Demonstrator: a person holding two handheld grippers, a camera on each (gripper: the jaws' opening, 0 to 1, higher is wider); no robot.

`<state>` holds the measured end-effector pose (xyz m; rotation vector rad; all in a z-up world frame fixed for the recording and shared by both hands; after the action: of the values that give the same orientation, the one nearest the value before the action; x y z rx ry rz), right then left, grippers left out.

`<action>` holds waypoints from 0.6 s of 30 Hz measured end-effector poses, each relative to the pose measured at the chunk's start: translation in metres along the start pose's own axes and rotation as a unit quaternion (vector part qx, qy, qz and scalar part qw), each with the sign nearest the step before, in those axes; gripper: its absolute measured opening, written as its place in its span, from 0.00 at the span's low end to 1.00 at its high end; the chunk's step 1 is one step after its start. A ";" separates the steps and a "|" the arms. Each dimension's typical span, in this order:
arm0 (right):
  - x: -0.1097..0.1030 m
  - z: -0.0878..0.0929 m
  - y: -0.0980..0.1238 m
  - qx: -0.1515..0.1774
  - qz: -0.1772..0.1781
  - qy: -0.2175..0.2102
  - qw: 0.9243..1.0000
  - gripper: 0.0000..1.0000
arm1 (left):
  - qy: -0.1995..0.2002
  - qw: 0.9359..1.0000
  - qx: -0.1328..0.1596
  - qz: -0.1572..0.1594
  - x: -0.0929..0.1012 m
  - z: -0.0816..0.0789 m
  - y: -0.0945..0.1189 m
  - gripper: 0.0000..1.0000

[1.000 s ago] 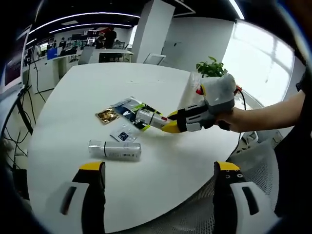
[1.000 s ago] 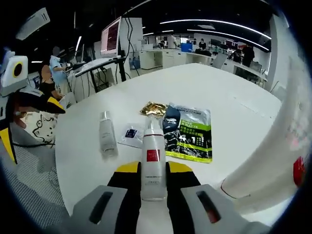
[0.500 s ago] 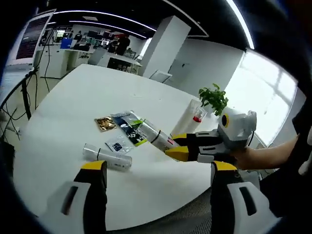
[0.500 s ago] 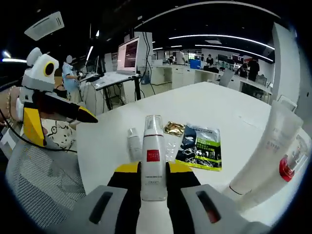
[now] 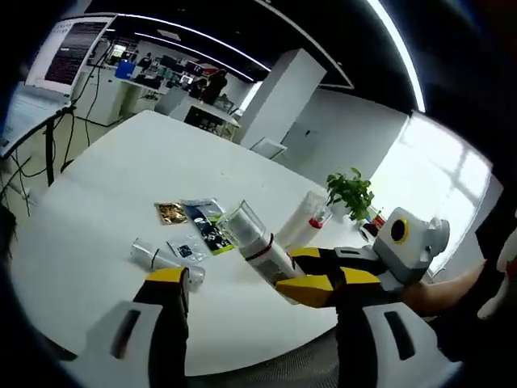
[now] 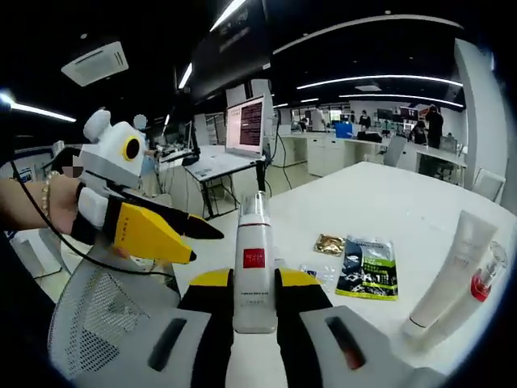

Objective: Arrange the skincare products in the storage area until every visible bottle or jar stands upright without overlapping.

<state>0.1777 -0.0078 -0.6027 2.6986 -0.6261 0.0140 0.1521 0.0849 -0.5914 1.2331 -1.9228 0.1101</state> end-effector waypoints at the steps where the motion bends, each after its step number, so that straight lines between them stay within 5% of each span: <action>1: -0.001 -0.001 0.001 0.002 -0.001 0.001 1.000 0.18 | 0.002 1.000 0.000 0.000 0.000 0.000 0.000 0.65; 18: -0.016 -0.021 0.007 0.036 -0.021 0.026 0.999 0.19 | 0.026 0.999 0.000 0.027 0.017 0.001 -0.009 0.43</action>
<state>0.1622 0.0006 -0.5826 2.7704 -0.5641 0.0988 0.1556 0.0676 -0.5832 1.1667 -1.9116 0.1693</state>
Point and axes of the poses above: the point that each gripper's makers call its tool centre point, and the gripper's own axes: y roughly backward along the fingers, x roughly to its right, z roughly out of its underside, the point moved 4 cm from there along y, roughly backward along the fingers, and after that the axes turned 10 degrees about y, right-handed, at the moved point
